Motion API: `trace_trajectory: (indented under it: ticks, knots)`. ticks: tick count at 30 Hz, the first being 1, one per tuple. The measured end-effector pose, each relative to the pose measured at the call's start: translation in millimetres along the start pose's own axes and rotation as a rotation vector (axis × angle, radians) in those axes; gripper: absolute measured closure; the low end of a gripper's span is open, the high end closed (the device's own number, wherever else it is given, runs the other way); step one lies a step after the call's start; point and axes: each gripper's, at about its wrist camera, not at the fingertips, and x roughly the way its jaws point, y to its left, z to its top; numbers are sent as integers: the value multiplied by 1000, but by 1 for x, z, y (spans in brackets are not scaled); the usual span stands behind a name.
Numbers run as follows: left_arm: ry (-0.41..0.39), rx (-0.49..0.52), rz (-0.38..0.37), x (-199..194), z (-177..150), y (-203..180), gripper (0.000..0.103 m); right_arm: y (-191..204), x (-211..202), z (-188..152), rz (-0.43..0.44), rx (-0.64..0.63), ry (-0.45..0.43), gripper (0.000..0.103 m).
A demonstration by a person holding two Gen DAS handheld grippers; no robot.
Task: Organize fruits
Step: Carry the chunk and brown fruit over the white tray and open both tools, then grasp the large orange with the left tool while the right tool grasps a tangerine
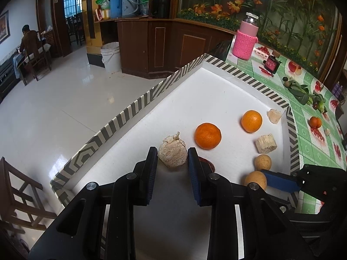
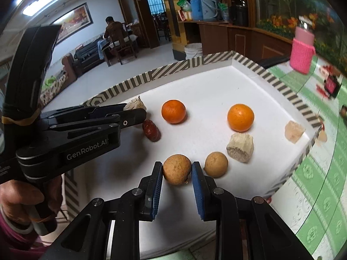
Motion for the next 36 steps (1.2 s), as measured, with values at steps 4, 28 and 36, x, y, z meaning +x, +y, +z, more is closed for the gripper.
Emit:
trace_trajectory:
  ticks: [4,28,36]
  knots:
    - [15,2,-1,4,0,-2,75,4,5,0,-23,-18,16,77]
    - [-77,57,-23,-30,7,-52,48,-56,-74,-28,-62,148,-139,75]
    - [-87,140,-77,-33,8,-105,48,-98,-109,-57,-143,240,-167,75]
